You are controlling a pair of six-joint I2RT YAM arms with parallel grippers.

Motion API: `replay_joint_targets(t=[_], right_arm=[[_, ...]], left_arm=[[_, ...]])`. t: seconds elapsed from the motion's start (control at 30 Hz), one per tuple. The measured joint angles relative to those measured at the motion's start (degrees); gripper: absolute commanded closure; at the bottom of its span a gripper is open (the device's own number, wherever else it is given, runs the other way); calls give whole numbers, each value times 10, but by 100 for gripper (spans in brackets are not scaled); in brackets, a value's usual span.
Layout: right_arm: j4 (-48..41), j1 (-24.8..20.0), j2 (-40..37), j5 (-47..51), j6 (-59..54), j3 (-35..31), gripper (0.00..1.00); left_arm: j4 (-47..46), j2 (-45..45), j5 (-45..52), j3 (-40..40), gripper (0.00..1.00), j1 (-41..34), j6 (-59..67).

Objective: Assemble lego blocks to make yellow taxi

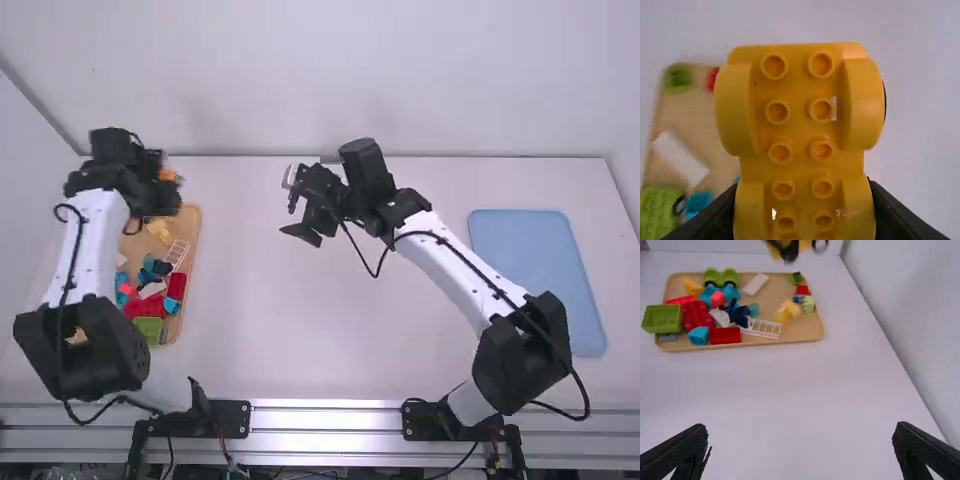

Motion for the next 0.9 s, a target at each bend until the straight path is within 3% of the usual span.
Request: replay_joint_targets(t=[0.07,0.1,0.23,0.37,0.47,0.7,0.8,0.9], right_arm=[[-4,-29,-31,-8,12,0,1],[-4,-31,-33,-8,14,0,1],[-61,-100,-103,-31,30,0,1],[-78,-143,-140,-56,28,-11,1],[-76,-174,-175,-71,24,-56,1],[13,-202,-224,-85,37,-168,1],[57,-205,-241,-88,54,-206,1],[100,-207,-255,-90,78,-235,1]], left_arm=[[7,-14,35,-68,70,-73,110],[7,-14,37,-72,70,-76,116],[38,-15,65,-149,78,-198,229],[82,-5,70,-176,85,-284,296],[88,38,73,-177,86,-346,375],[152,119,57,-185,80,-402,448],[159,138,45,-185,64,-412,451],[156,148,44,-185,60,-416,455]])
